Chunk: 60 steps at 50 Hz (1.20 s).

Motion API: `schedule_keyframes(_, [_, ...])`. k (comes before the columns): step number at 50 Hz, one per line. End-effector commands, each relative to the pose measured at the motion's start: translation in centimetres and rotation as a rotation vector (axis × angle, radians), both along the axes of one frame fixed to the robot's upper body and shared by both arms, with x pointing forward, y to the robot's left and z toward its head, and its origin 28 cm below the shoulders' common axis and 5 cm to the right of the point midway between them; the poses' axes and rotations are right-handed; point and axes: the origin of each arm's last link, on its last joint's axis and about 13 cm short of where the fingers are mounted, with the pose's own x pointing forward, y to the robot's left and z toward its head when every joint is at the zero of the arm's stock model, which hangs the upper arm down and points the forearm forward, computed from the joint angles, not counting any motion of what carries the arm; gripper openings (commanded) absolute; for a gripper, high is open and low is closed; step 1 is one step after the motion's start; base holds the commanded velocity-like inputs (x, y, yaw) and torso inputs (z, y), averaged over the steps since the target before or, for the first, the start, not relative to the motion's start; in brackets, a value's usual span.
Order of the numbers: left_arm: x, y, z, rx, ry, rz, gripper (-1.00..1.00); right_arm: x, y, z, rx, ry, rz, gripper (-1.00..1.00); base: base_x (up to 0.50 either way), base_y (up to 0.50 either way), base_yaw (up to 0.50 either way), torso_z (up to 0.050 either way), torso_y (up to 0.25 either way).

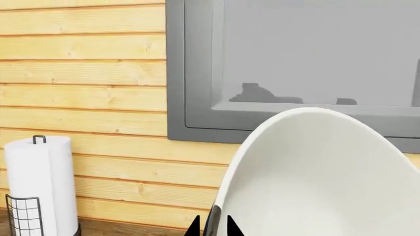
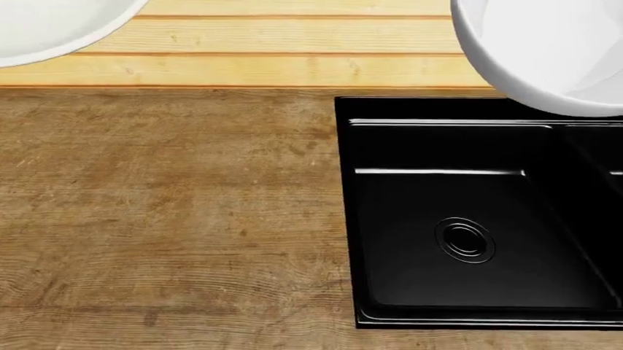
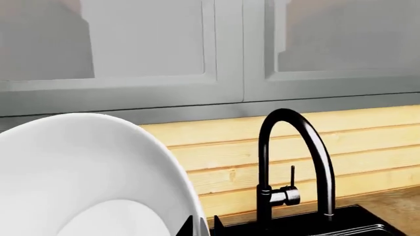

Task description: Stack the bowls in the sink.

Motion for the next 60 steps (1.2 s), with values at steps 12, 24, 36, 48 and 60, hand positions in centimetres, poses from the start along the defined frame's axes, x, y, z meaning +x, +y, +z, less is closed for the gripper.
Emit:
schedule_keyframes(12, [-0.12, 0.12, 0.23, -0.007, -0.017, 0.01, -1.0, -0.27, 0.54, 0.12, -0.055, -0.005, 0.045, -1.0, 0.0, 0.0, 0.0, 0.0, 0.0])
schedule_keyframes(24, [-0.2, 0.13, 0.26, -0.005, -0.017, 0.01, -1.0, -0.2, 0.57, -0.04, -0.059, 0.004, 0.047, -1.0, -0.08, -0.35, 0.0, 0.0, 0.001])
schedule_keyframes(36, [-0.27, 0.33, 0.27, -0.006, -0.019, 0.014, -1.0, -0.14, 0.9, -0.02, -0.077, 0.006, 0.065, -1.0, -0.13, -0.5, 0.0, 0.0, 0.001])
schedule_keyframes(48, [-0.23, 0.29, 0.21, -0.005, -0.02, 0.017, -1.0, -0.15, 0.69, -0.28, -0.086, 0.001, 0.062, -1.0, -0.06, -0.11, 0.0, 0.0, 0.0])
schedule_keyframes(60, [-0.16, 0.17, 0.01, -0.005, -0.018, 0.016, -1.0, -0.27, 0.41, -0.48, -0.093, 0.001, 0.049, -1.0, 0.0, 0.0, 0.0, 0.0, 0.0])
